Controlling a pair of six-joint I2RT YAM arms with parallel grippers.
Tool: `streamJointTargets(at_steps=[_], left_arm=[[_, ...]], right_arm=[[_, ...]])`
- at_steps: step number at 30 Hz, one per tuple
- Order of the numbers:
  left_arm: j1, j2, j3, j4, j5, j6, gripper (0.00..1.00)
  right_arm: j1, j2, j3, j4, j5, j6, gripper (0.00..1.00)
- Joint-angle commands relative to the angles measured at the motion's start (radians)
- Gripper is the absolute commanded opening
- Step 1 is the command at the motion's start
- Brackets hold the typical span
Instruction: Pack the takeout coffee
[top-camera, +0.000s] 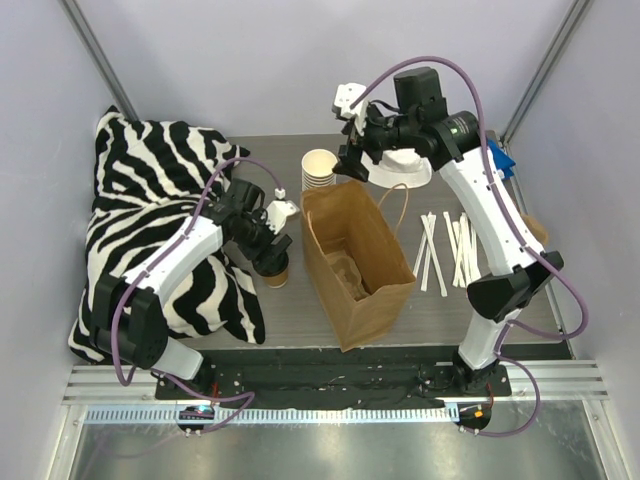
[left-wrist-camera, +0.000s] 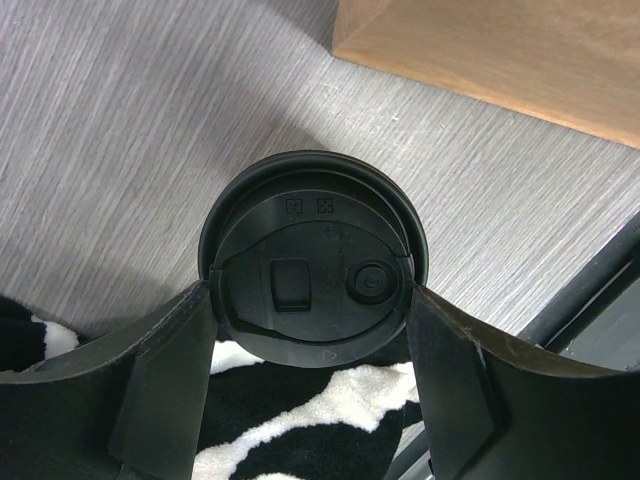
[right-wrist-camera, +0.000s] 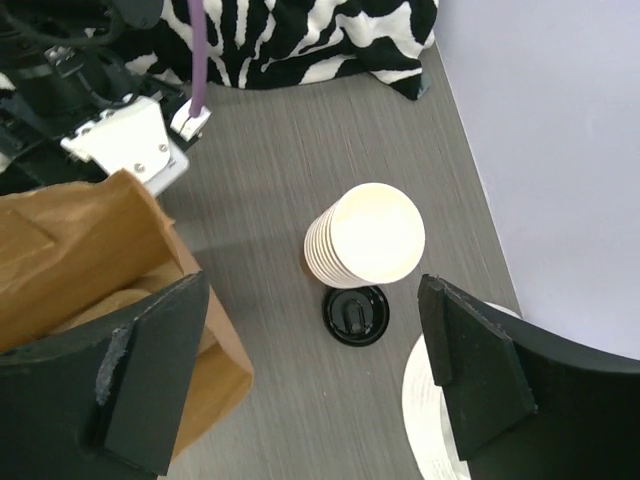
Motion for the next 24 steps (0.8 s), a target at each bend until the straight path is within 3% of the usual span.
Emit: streamJointTargets(at_steps=[1,5,9,24], left_arm=[[0.017,-0.03,-0.005,0.017,0.024,-0.025,0.17],[0.017,-0.026,0.0,0.019,0.029,-0.025,0.17],[0.018,-0.024,0.0,0.026,0.029,-0.029,0.17],[0.018,-0.047,-0.011,0.04,0.058,-0.054,0.16]], right_arm=[[0.019,-0.068,0.037,-0.076,0.001,-0.104,0.9],[0.046,-0.079,0.035,-0.161,-0.011,-0.182,0.81],[0.092,-0.067,0.023,-0.232,0.037,-0.25,0.78],[0.107,0.036,0.031,-0.183,0.174,-0.257,0.69]])
